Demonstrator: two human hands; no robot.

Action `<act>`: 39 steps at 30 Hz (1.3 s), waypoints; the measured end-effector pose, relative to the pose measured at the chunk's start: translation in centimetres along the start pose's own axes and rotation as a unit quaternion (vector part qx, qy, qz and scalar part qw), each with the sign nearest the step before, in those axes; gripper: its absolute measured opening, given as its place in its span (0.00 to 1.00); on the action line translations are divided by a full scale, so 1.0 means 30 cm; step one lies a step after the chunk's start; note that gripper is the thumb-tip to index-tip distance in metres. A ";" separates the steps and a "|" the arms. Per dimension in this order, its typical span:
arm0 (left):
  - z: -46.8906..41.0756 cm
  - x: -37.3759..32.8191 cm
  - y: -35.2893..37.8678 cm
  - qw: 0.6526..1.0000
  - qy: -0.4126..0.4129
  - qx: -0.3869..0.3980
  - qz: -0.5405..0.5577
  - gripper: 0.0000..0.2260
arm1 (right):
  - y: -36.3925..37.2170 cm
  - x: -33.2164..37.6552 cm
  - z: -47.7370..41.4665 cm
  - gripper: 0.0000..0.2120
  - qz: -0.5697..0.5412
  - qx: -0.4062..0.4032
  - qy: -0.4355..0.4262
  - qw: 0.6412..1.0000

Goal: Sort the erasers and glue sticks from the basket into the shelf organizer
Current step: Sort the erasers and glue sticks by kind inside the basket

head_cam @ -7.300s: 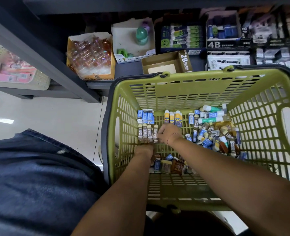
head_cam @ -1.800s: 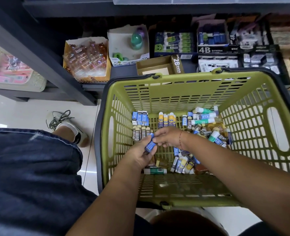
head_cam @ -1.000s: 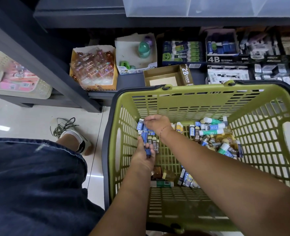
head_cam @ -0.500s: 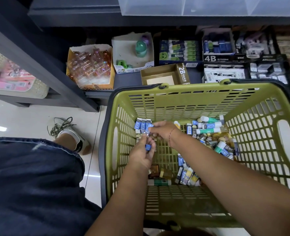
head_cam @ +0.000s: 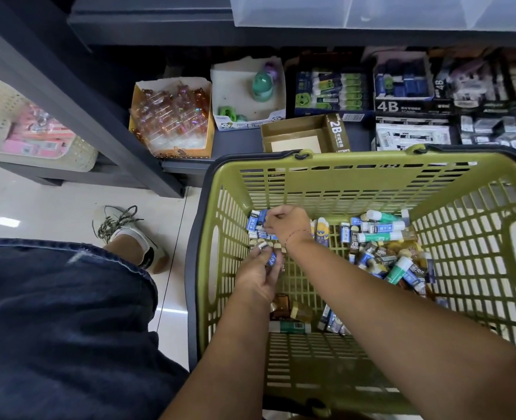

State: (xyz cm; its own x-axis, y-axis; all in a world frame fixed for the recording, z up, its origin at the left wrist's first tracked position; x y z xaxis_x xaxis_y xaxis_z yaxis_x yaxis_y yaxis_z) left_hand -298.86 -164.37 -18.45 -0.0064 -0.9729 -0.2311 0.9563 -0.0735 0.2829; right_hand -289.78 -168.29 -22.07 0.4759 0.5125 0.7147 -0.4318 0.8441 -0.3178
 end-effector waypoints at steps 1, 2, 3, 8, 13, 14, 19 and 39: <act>0.003 0.001 0.002 1.000 0.004 0.007 -0.003 0.15 | -0.013 0.002 0.006 0.10 0.021 0.005 -0.012 1.000; 0.006 0.002 0.004 1.000 0.006 0.013 -0.015 0.15 | -0.034 0.003 0.012 0.08 0.050 0.012 -0.025 0.998; 0.008 0.003 0.004 0.999 0.009 0.014 -0.033 0.14 | -0.062 0.004 0.025 0.05 0.077 0.029 -0.033 0.996; 0.012 -0.001 0.015 0.989 0.069 -0.001 -0.129 0.12 | -0.171 -0.025 0.104 0.06 0.105 0.204 0.003 0.973; 0.015 -0.010 0.056 0.975 0.138 0.001 -0.177 0.09 | -0.155 -0.052 0.066 0.03 0.002 0.178 0.051 0.983; 0.008 -0.014 0.063 0.969 0.154 -0.005 -0.195 0.08 | -0.150 -0.050 0.054 0.05 -0.011 0.158 0.059 0.986; -0.030 -0.032 0.087 0.945 0.196 -0.034 -0.258 0.06 | -0.110 -0.037 -0.002 0.06 -0.080 0.009 0.129 0.988; -0.045 0.137 -0.028 0.645 0.104 0.205 -0.729 0.11 | -0.342 -0.146 0.089 0.12 0.461 0.331 -0.106 0.817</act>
State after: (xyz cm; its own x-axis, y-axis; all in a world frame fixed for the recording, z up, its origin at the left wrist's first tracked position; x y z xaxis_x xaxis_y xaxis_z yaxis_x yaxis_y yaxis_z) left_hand -299.30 -168.02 -20.91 -0.7316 0.2432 -0.6369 -0.1797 -0.9700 -0.1640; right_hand -289.47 -179.59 -20.27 -0.3976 0.7845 0.4759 -0.8847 -0.1902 -0.4256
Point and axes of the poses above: each hand's wrist, its own z-axis away from the middle knuckle, its own y-axis out of the palm, x = y × z, the point moved 1 cm from there along -z, towards the middle knuckle, and after that the axes turned 14 degrees about z, right-handed, at the moved point
